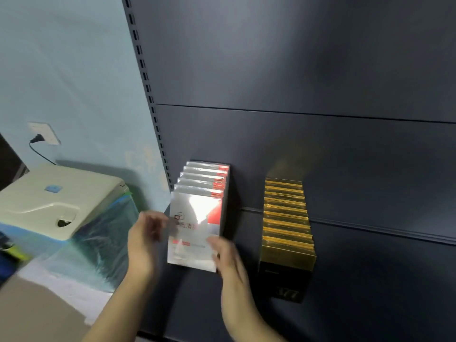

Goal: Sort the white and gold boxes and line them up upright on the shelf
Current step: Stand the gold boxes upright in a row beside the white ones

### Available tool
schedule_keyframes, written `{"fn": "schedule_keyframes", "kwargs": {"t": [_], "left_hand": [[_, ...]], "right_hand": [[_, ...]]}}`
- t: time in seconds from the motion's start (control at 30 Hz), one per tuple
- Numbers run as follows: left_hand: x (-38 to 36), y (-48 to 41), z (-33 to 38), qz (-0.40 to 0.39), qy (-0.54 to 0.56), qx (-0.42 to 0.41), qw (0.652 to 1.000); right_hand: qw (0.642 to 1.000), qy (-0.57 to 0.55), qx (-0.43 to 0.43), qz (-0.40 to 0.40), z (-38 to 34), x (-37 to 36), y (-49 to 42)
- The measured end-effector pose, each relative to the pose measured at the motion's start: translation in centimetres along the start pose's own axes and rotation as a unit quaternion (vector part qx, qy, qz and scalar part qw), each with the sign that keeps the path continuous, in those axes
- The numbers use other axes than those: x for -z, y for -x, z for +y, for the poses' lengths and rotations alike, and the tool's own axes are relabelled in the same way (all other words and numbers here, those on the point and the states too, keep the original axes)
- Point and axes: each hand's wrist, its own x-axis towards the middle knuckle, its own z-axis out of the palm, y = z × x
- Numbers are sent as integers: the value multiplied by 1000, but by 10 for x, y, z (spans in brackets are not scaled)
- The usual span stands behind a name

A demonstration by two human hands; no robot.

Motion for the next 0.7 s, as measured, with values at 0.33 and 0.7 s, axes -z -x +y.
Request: {"fn": "schedule_keyframes", "kwargs": {"t": [0.33, 0.7], "left_hand": [[-29, -39, -19, -156, 22, 212, 964], [-22, -53, -27, -228, 27, 207, 951]], "right_hand": [[986, -33, 30, 161, 10, -53, -64], [986, -145, -81, 7, 17, -58, -75]]}}
